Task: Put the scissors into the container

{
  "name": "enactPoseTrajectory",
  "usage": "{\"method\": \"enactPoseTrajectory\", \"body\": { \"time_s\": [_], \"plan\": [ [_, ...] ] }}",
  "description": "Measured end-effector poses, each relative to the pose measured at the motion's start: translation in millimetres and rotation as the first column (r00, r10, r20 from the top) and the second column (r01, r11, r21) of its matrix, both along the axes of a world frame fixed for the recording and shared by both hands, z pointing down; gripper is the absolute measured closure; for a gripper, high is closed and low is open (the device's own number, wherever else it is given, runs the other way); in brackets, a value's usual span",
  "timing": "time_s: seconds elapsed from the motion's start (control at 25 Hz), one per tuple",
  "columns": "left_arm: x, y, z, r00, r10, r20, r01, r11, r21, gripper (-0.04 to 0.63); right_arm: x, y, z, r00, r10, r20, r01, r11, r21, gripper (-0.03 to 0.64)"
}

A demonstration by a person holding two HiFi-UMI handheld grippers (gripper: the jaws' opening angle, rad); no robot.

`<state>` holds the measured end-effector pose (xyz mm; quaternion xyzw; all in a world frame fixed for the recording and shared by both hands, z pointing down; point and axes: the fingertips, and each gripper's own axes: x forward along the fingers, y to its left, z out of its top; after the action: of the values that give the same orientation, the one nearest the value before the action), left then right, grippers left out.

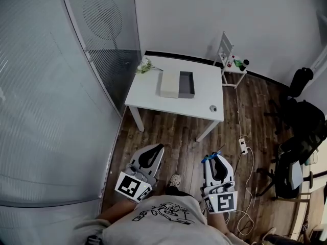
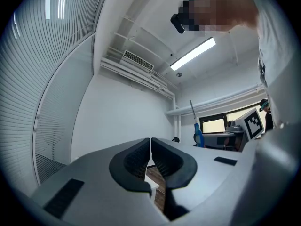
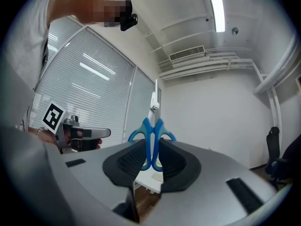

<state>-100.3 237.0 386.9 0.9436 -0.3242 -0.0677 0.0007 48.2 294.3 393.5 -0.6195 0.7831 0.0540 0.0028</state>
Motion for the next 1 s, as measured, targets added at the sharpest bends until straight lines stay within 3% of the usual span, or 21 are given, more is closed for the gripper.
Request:
{"method": "enactPoseTrajectory", "body": {
  "time_s": [0.64,1.0],
  "plan": [
    [90,-104,-10,1.000,-0.005,0.009,0.005,1.000,-0.006,0.568,89,-104,-6,1.000,-0.005,0.017,0.006,1.000,-0.005,0.529],
    [116,-141,-5,1.000,-0.018,-0.008,0.018,1.000,-0.003,0.568,114,-145,0,1.000,-0.026,0.004,0.026,1.000,-0.008,0.528]
  ]
}}
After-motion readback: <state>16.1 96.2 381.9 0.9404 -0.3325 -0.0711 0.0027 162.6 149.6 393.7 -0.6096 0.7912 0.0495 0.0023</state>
